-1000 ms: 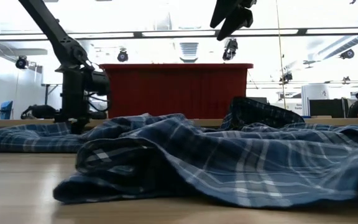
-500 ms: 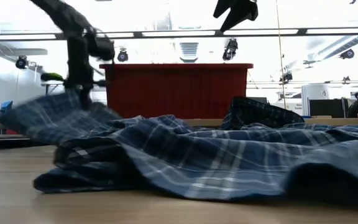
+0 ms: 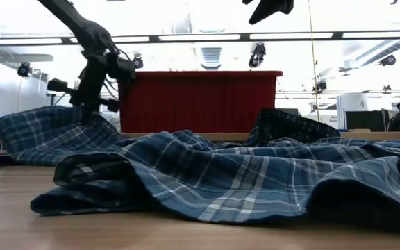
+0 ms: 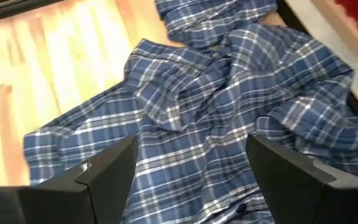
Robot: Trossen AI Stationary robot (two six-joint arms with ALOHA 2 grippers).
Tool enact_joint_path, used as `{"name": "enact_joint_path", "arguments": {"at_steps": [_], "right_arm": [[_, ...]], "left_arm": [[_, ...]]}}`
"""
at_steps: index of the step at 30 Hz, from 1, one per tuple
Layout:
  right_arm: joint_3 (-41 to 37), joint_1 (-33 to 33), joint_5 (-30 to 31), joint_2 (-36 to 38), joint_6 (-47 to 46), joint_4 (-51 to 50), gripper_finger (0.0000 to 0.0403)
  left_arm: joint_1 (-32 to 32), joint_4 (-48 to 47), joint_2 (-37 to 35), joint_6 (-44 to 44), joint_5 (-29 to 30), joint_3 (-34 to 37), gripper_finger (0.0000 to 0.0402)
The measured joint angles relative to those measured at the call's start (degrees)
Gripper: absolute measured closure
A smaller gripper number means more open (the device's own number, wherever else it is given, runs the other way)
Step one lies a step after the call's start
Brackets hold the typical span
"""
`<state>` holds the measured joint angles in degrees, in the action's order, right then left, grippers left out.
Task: Fold Laundry from Bin
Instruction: Fold the blue patterned long sleeve shirt
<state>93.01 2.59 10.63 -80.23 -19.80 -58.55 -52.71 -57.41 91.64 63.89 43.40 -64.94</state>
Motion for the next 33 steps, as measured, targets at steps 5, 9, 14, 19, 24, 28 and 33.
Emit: {"name": "enact_joint_path", "arguments": {"at_steps": [5,9,14,19,24,28,33], "right_arm": [[-0.04,3.44,0.44,0.16,-1.89,-0.35,0.0096],[-0.04,5.23,2.55,0.30,-2.33,-1.31,0.0089],[-0.04,6.49,2.98,1.27,-2.32,-1.28,0.0085],[-0.08,7.32,3.11,2.41,-1.95,-1.34,0.0090],[-0.13,7.30,5.62,3.77,-0.27,-2.52,0.0096],[-1.11,7.27,9.31,4.50,-0.05,-3.78,0.0096],[-5.44,7.15,11.61,3.93,0.80,-1.86,0.0096]], "left_arm": [[-0.31,-8.18,4.06,1.30,-0.20,-3.85,0.0344],[-0.42,-8.15,2.37,-1.40,-4.21,-3.82,0.0290],[-0.44,-9.15,-1.30,-5.55,-9.89,-3.98,0.0214],[0.30,-15.27,-3.64,-9.71,-11.41,-7.62,0.0157],[3.83,-22.75,-6.46,-12.18,-10.88,-14.83,0.0140],[12.63,-21.48,-10.31,-15.37,-16.43,-18.50,0.0139],[31.77,-13.71,-13.86,-14.97,-18.10,-17.72,0.0139]]}}
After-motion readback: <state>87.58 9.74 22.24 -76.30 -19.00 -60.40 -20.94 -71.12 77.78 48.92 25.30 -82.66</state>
